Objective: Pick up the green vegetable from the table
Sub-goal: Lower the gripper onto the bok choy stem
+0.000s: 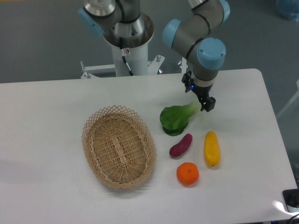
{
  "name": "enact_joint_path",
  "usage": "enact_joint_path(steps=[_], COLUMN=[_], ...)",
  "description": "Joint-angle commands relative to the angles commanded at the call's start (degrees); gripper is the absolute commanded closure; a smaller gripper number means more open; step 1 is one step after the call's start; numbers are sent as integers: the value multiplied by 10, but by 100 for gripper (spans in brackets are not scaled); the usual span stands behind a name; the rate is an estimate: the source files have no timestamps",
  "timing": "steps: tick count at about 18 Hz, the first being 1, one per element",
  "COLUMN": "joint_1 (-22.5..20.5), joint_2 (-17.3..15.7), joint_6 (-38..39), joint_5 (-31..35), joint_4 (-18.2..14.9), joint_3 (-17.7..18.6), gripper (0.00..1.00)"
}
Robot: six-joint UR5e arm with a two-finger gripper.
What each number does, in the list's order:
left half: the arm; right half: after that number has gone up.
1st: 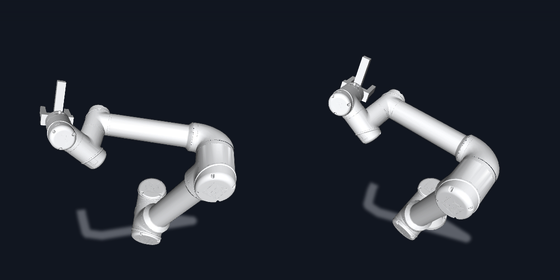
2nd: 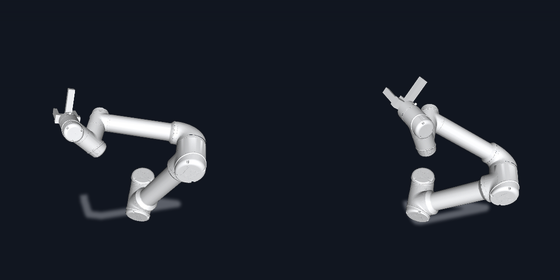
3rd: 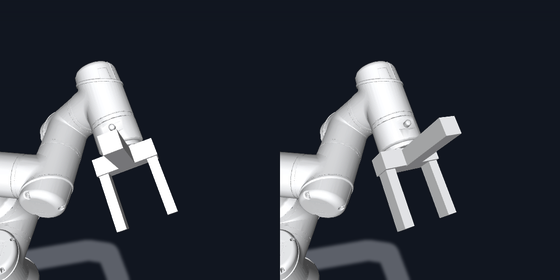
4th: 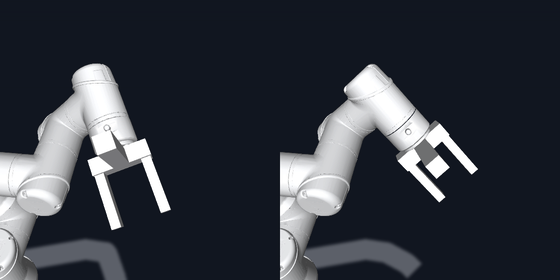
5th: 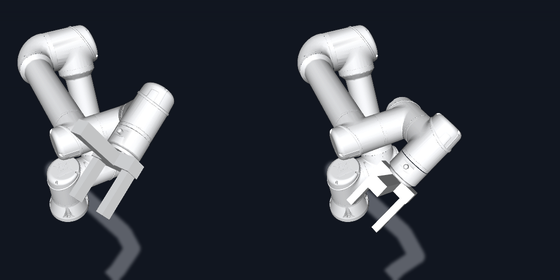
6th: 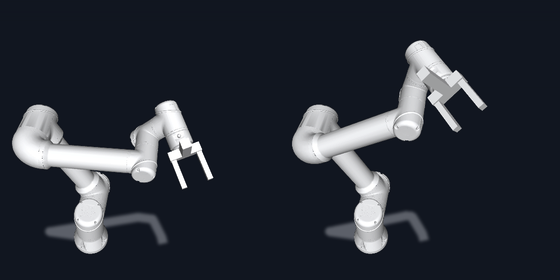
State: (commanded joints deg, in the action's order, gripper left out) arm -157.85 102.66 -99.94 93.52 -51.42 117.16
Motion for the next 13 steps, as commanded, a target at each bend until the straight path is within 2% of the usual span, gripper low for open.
enact_joint_path(steps=[4, 6, 13], joint_1=[4, 4, 11], joint_2=[2, 3, 11], joint_6=[15, 17, 42], joint_5=[-1, 0, 0], joint_4=[2, 13, 40], joint_3=[18, 25, 28], gripper=[0, 0, 0])
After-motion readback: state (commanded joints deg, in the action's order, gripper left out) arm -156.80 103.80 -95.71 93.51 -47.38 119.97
